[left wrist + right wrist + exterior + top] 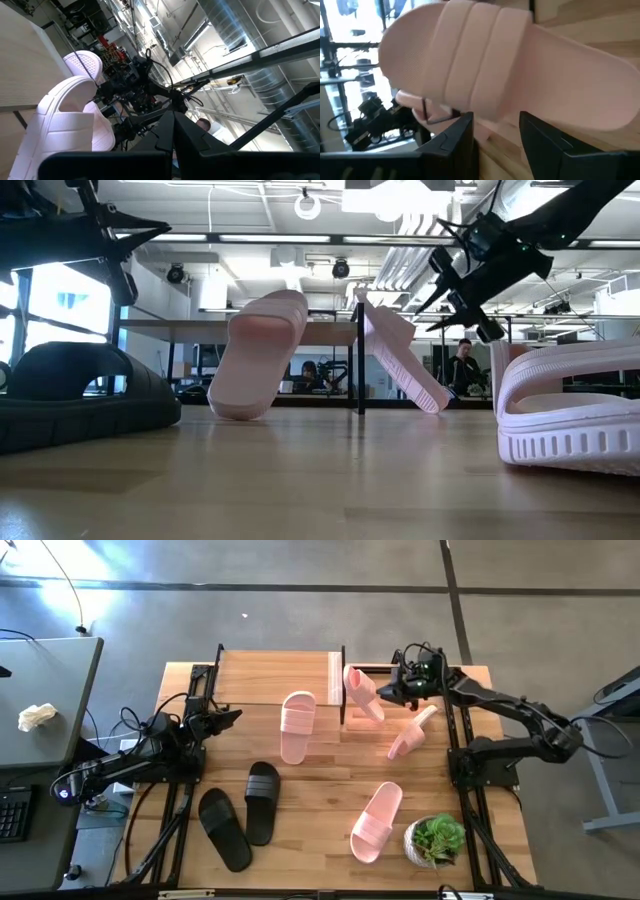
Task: Pick and place slides into the shelf
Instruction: Move the pink slide to the middle of the table
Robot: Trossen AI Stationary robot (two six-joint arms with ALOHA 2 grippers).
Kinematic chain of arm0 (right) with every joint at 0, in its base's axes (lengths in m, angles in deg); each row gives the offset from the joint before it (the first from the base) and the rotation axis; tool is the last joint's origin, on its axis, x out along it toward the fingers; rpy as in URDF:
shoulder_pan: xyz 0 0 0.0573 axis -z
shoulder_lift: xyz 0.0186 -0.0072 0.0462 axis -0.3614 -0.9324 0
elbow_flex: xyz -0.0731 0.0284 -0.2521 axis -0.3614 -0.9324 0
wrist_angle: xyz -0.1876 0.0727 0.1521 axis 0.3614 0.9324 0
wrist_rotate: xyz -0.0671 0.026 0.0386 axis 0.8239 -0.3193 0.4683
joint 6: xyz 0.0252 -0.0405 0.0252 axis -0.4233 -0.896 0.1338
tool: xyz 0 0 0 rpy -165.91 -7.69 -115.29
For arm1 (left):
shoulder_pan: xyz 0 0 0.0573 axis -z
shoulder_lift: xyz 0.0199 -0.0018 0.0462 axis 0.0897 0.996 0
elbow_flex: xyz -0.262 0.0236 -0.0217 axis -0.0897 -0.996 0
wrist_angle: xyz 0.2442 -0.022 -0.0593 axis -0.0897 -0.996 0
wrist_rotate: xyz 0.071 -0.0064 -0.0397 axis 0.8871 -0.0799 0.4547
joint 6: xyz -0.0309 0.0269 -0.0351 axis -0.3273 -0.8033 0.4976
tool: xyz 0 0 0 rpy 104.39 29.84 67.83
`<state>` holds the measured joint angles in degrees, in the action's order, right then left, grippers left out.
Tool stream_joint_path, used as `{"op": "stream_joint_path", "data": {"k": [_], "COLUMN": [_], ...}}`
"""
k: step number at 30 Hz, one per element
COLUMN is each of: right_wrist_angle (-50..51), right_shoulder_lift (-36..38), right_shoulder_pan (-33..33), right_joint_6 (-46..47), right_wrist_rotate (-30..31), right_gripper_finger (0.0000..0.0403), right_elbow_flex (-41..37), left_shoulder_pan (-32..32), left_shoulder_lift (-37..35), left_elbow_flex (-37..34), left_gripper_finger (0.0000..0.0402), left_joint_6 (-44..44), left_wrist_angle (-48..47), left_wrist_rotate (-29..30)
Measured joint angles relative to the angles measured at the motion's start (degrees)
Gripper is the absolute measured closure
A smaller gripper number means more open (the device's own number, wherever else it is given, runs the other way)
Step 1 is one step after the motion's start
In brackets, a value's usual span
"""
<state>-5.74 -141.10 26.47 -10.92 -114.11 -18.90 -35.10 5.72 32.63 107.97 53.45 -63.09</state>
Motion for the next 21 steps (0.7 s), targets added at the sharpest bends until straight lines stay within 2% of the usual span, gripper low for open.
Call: {"op": "stream_joint_path", "data": {"k": [11, 21], "right_wrist_angle": [-9.3, -14.19], "right_shoulder_lift": [-6.82, -8.35], "right_shoulder_pan": [-0.15, -0.15], "right_joint_6": [3.12, 4.62], "right_wrist_rotate": [-0.3, -0.31], "right_gripper_finger": [0.0253, 0.0253], "right_elbow_flex": [0.0, 0.0], "left_shoulder_pan": [0.0, 0.0], "left_shoulder_lift": [0.0, 0.0], "left_elbow_flex": [0.0, 0.0], "left_gripper_finger": [0.0401, 0.0401], "left_joint_6": [-0.25, -0.19], "left_wrist_angle": [-0.03, -0.03], "left_wrist_rotate": [0.01, 0.02]}}
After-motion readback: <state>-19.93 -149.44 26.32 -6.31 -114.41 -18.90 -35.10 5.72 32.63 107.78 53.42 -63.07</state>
